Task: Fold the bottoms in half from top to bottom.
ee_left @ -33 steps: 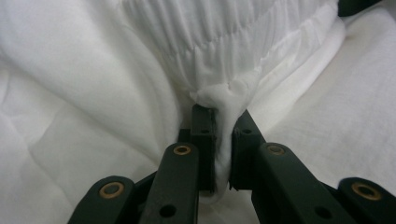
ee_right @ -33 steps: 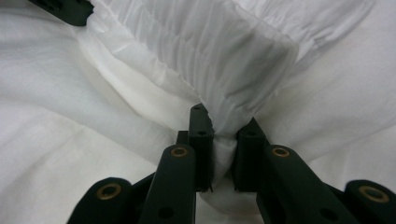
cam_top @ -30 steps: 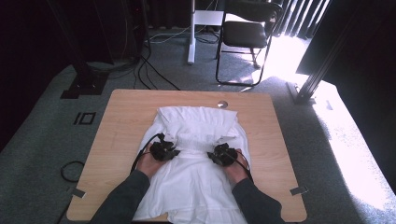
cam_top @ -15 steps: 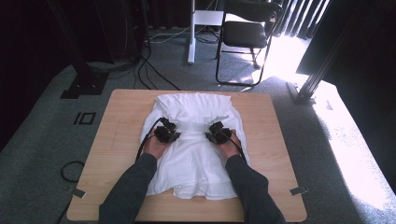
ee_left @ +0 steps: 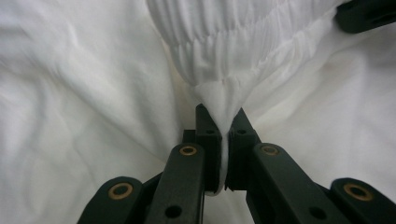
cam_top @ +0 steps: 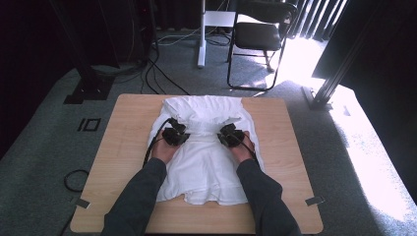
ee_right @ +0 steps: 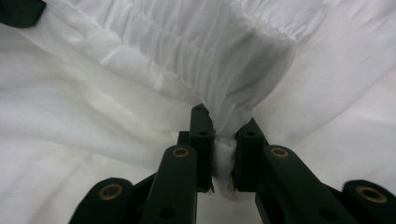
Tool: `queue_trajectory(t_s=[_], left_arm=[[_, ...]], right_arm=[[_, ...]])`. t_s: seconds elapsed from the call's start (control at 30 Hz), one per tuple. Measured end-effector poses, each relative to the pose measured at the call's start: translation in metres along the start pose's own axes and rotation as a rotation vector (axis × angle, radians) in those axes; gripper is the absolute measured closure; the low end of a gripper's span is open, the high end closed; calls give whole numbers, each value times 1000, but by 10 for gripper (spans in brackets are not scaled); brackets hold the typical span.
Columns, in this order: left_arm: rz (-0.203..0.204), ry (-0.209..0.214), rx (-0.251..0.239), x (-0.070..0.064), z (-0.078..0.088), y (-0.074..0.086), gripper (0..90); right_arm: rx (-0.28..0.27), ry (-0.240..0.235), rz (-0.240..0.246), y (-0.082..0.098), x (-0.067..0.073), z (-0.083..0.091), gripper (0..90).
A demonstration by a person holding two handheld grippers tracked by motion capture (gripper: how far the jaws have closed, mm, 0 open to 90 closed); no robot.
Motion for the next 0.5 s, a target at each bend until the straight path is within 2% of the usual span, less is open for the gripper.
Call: queue_trajectory(t_s=[0.03,0.13,0.3,0.43,0.5], left_arm=[[8,6,-25,0,8,-5,880],[-6,5,-95,-1,34,-22,881],[-51,2,-212,-10,82,-47,882],[-55,14,-304,-19,116,-59,882],[-62,20,-333,-24,130,-62,882]], right_arm=[[-24,-3,4,-4,0,7,814],[-94,-12,13,-19,-1,32,814],[-222,2,66,-47,0,82,814],[-326,-8,76,-64,5,118,814],[-369,-15,80,-68,8,132,814]])
Point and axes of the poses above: each handheld gripper's, and its own axes: z roughly backward along the jaws, y roughly out of its underside, x roughly to its left, the point moved 6 cm from there along -z, roughly forward along the jaws, and after that the axes turned 8 degrees about -z, right-handed, at the moved point
